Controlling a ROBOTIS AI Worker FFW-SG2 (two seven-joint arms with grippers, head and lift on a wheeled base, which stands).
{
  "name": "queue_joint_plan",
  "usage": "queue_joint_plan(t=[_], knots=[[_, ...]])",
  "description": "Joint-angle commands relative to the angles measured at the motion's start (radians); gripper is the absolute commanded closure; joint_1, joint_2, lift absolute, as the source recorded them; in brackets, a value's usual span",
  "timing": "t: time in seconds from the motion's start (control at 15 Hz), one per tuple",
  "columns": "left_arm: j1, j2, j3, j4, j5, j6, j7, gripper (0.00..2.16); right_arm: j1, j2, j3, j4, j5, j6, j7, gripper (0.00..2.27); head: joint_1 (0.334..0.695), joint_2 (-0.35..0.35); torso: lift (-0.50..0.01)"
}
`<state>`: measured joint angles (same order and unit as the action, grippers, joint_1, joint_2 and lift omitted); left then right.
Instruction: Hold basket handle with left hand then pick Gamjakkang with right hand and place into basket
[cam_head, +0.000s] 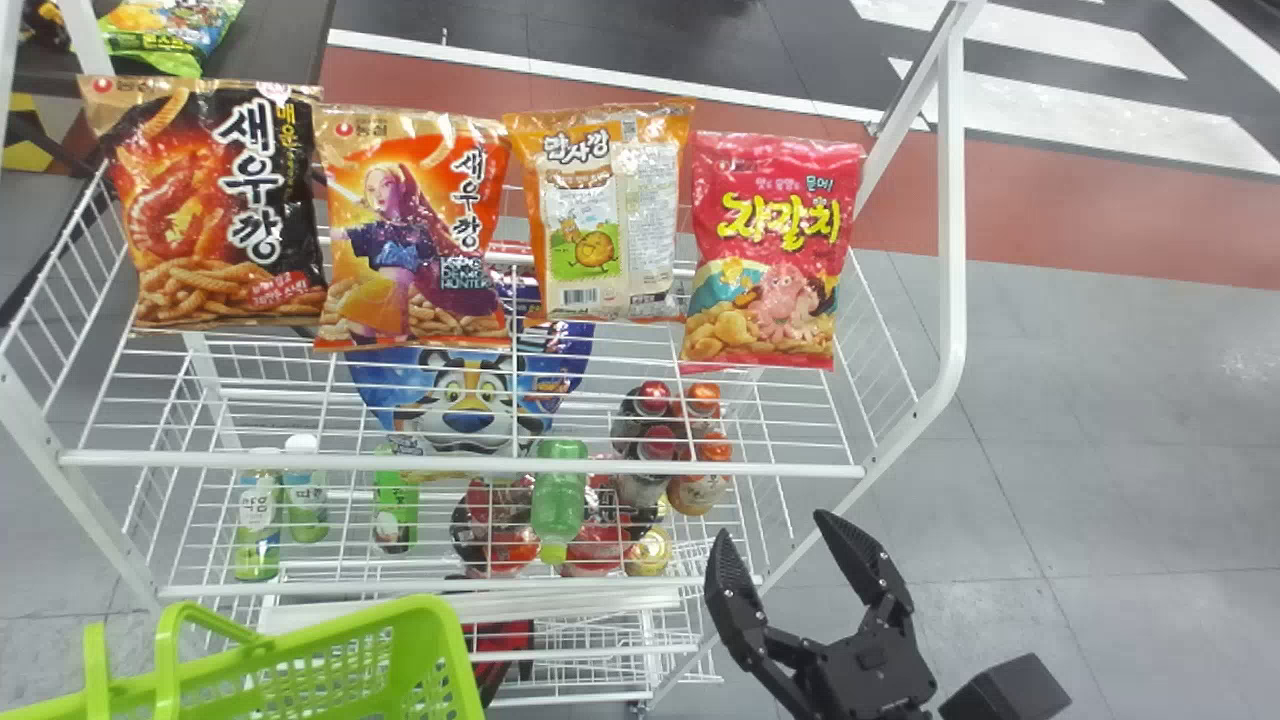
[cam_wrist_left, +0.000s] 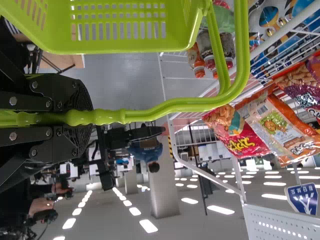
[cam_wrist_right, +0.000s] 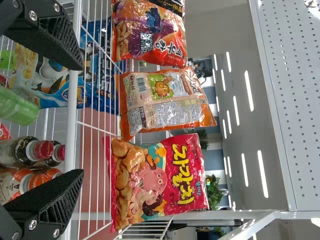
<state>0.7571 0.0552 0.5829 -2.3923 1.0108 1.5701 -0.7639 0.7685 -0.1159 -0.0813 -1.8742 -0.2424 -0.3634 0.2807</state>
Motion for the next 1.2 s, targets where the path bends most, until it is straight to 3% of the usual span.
queue_joint_plan(t=[0.0, 0.6, 0.87, 1.13], knots=[[-0.002, 0.000, 0.000, 0.004, 0.002, 0.001, 0.000, 2.15, 0.000, 0.001, 0.000, 0.000, 0.000, 0.001, 0.000, 0.07, 0.695, -0.282, -0.018], [-0.005, 0.000, 0.000, 0.015, 0.002, 0.001, -0.003, 2.15, -0.008, 0.001, 0.000, -0.014, 0.000, 0.010, 0.000, 0.06, 0.695, -0.278, -0.018], [-0.008, 0.002, 0.000, 0.013, 0.003, 0.001, -0.003, 2.15, -0.086, -0.001, 0.003, -0.108, 0.009, 0.203, 0.000, 0.06, 0.695, -0.260, -0.018], [-0.008, 0.003, 0.005, 0.008, 0.005, 0.001, -0.005, 2.15, -0.215, -0.001, 0.035, -0.145, 0.034, 0.446, -0.001, 0.06, 0.695, -0.198, -0.018]])
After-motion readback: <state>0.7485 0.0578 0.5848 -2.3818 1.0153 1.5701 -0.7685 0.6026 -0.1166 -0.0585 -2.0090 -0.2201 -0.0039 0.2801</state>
